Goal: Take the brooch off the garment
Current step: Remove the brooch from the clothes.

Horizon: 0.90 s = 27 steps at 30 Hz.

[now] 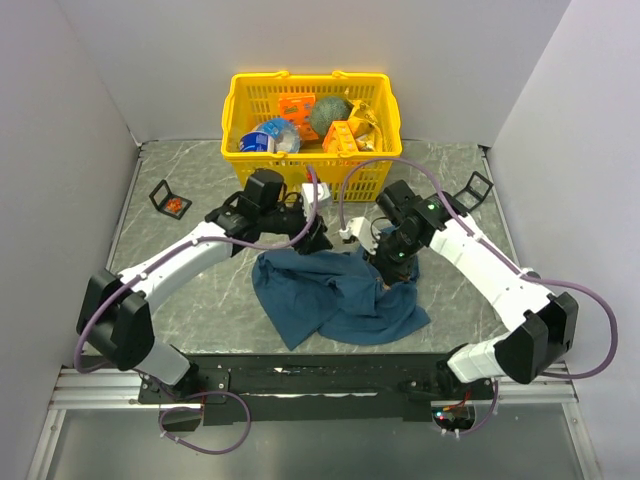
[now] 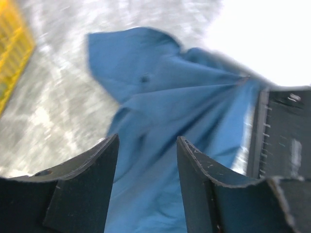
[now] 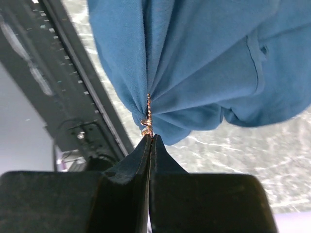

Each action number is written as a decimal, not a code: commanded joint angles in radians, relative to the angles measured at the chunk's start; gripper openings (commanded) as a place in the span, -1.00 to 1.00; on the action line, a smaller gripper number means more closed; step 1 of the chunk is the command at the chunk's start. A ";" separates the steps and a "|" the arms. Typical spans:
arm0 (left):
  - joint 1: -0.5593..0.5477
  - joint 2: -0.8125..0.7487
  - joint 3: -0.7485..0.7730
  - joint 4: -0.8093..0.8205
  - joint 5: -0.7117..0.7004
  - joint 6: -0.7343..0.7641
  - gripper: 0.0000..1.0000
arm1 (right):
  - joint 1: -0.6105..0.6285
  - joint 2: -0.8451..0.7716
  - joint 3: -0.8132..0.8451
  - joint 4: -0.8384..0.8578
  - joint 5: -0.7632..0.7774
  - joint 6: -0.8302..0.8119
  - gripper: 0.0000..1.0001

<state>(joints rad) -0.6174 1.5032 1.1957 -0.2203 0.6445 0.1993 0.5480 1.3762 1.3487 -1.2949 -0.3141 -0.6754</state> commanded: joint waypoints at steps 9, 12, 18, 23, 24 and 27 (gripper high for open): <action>-0.150 -0.024 0.008 0.004 0.248 0.014 0.25 | -0.042 0.073 0.132 -0.172 -0.261 -0.030 -1.00; -0.156 -0.012 0.013 0.041 0.270 -0.029 0.29 | -0.046 0.063 0.124 -0.158 -0.328 -0.032 -1.00; -0.156 0.002 -0.008 0.113 0.277 -0.110 0.33 | -0.049 0.044 0.092 -0.112 -0.399 -0.024 -1.00; -0.156 0.008 -0.031 0.159 0.288 -0.152 0.35 | -0.086 0.024 0.090 -0.116 -0.444 -0.046 -1.00; -0.156 0.011 -0.033 0.159 0.293 -0.156 0.35 | -0.091 0.020 0.090 -0.118 -0.453 -0.052 -1.00; -0.156 0.011 -0.039 0.151 0.296 -0.147 0.37 | -0.102 0.012 0.086 -0.119 -0.462 -0.058 -1.00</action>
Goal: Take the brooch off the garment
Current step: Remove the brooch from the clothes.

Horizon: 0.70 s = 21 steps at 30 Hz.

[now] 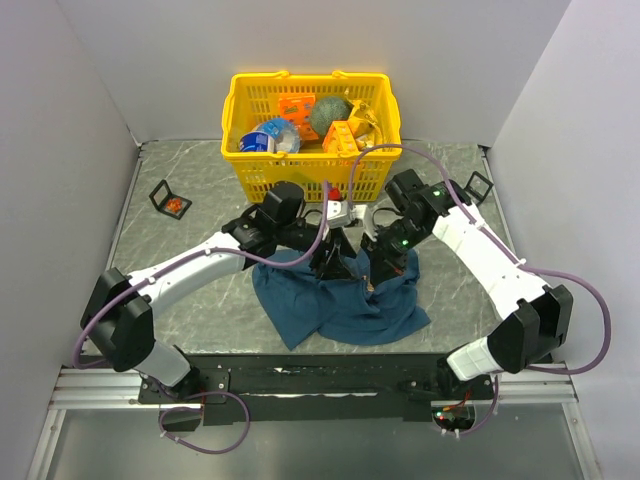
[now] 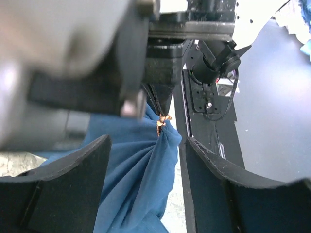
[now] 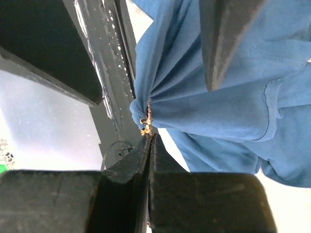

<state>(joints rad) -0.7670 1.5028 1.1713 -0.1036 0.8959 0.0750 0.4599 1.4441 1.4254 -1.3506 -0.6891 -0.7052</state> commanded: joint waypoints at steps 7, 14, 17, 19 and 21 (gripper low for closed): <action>-0.008 0.023 -0.027 0.064 0.049 -0.040 0.47 | -0.018 -0.063 0.000 -0.064 -0.112 -0.034 -1.00; -0.009 0.057 -0.033 0.051 0.069 -0.032 0.50 | -0.026 -0.090 0.003 -0.076 -0.141 -0.053 -1.00; -0.011 0.077 -0.021 0.035 0.090 -0.023 0.50 | -0.030 -0.096 -0.002 -0.073 -0.150 -0.054 -1.00; -0.011 0.079 -0.024 0.036 0.101 -0.015 0.50 | -0.035 -0.099 -0.009 -0.068 -0.150 -0.051 -1.00; -0.011 0.065 -0.035 0.048 0.109 -0.015 0.50 | -0.036 -0.102 -0.014 -0.062 -0.147 -0.051 -1.00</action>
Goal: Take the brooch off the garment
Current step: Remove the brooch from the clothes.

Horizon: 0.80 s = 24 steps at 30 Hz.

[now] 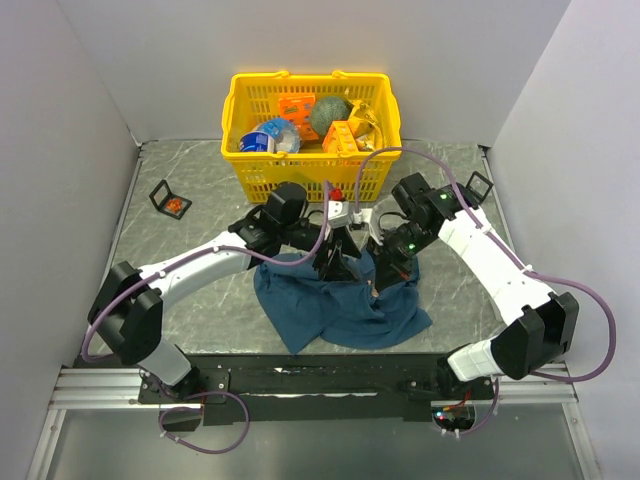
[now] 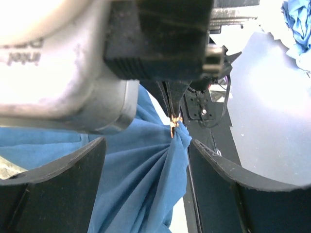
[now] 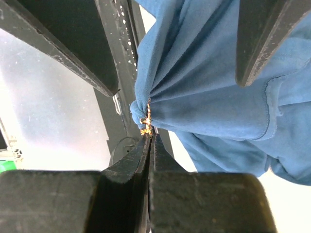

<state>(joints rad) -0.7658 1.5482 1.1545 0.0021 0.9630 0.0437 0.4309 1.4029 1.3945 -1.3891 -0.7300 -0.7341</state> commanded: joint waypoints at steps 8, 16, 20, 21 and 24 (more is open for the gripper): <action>0.023 -0.034 -0.058 0.028 0.124 -0.037 0.49 | -0.012 -0.064 -0.028 0.002 -0.098 -0.021 -1.00; 0.042 -0.040 -0.056 0.044 0.125 -0.076 0.49 | -0.012 -0.061 -0.032 0.005 -0.105 -0.030 -1.00; 0.023 -0.020 -0.045 0.026 0.123 -0.054 0.49 | -0.015 -0.067 -0.031 0.007 -0.111 -0.030 -1.00; 0.020 -0.014 -0.042 0.027 0.123 -0.056 0.50 | -0.018 -0.068 -0.031 0.006 -0.120 -0.034 -1.00; 0.020 -0.001 -0.064 0.074 0.147 -0.097 0.50 | -0.027 -0.073 -0.028 -0.004 -0.152 -0.050 -1.00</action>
<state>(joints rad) -0.7372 1.5349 1.0958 0.0078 1.0527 -0.0174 0.4191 1.3735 1.3586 -1.3506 -0.8074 -0.7563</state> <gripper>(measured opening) 0.748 0.008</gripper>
